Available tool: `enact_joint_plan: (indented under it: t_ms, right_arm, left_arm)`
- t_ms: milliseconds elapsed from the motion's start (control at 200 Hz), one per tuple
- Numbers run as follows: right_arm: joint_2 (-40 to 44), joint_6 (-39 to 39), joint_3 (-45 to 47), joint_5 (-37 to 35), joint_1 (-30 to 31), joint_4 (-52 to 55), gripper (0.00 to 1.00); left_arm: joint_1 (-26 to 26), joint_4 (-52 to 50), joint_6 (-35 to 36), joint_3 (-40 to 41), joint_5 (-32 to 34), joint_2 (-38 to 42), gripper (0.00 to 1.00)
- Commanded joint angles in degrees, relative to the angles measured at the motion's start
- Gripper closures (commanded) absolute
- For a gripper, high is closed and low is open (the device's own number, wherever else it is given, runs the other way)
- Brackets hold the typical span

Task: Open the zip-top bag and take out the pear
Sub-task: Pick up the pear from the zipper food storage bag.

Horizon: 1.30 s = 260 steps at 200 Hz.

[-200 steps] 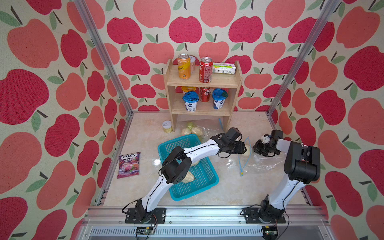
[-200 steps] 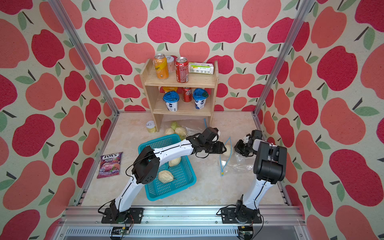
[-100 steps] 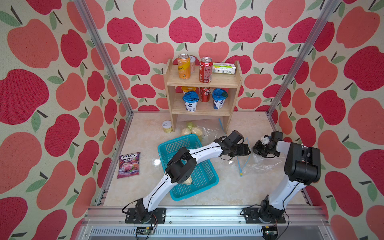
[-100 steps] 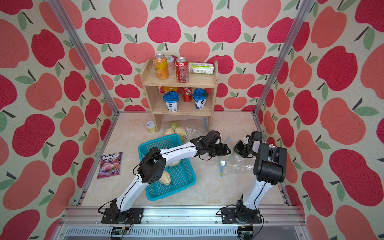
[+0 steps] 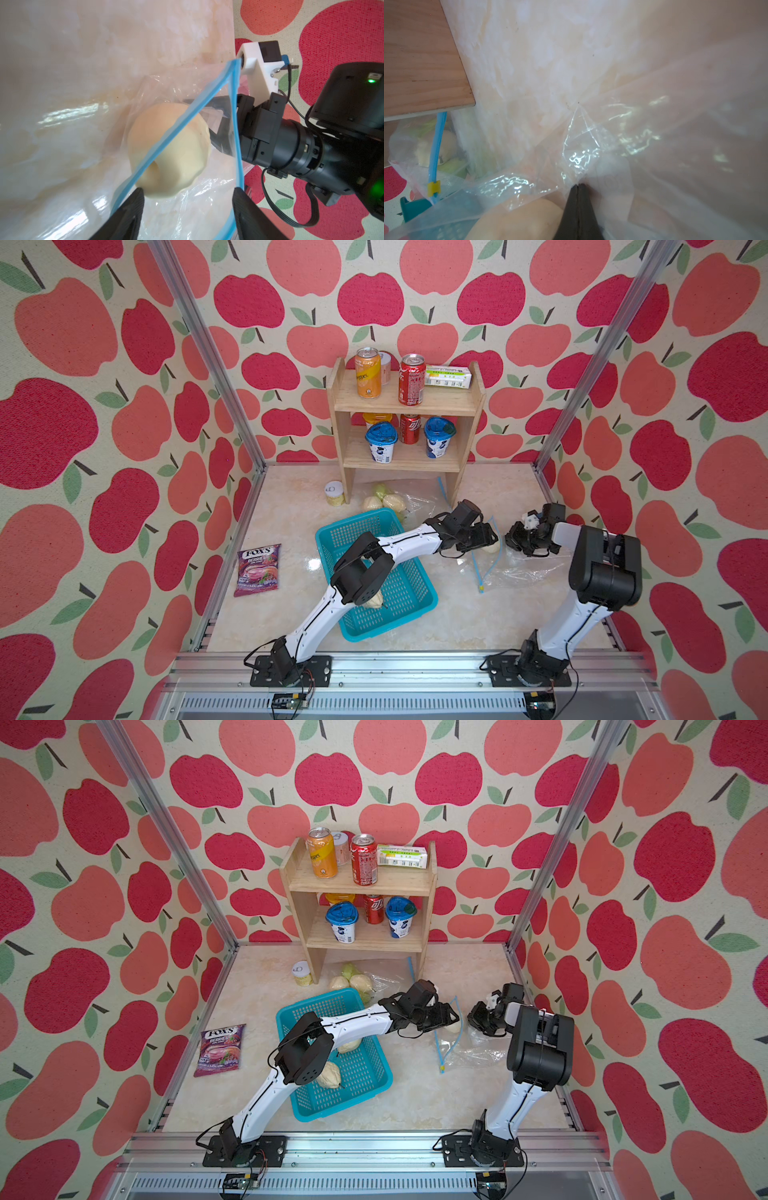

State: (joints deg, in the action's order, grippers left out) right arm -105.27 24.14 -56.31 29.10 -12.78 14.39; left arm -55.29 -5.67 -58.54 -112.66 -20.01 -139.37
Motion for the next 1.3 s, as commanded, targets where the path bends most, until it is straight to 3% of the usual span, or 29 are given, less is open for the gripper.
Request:
enact_joint_plan:
  t_ms: [0,210,415,510,620,695,936,1151,1296]
  right_arm:
    - [1.5,0.6,1.5,-0.2,-0.5,1.5,0.96]
    - [1.9,0.5,2.2,-0.1,-0.8,1.4,0.96]
    - [2.8,0.4,3.1,0.2,-1.0,1.1,0.96]
    - [3.2,0.5,3.5,0.3,-1.1,1.0,0.96]
    - [3.3,0.4,3.8,0.4,-1.3,1.1,0.96]
    - [3.2,0.4,3.8,0.4,-1.6,1.2,0.96]
    - [3.0,2.4,4.6,-0.5,-3.5,-0.5,0.98]
    - [2.4,2.9,5.0,-2.0,-3.9,-1.9,0.98]
    - [2.0,3.5,4.5,-2.1,-4.0,-2.1,0.98]
  left_arm:
    - [0.7,2.7,-2.1,1.7,0.3,-2.7,0.33]
    - [0.5,0.9,-1.9,-0.8,0.8,-4.6,0.18]
    - [0.5,-2.5,-1.4,-9.8,0.0,-10.8,0.09]
    - [0.5,-3.0,-1.1,-13.4,-0.1,-13.1,0.15]
    - [0.7,-2.5,-0.4,-13.9,-0.2,-13.0,0.34]
    - [0.5,-3.3,1.3,-11.8,0.8,-10.8,0.41]
    - [0.8,-3.2,7.3,5.3,7.3,4.9,0.42]
    - [-0.1,-7.6,15.1,7.8,12.4,12.8,0.41]
    - [0.1,-9.1,16.2,8.5,12.3,15.8,0.36]
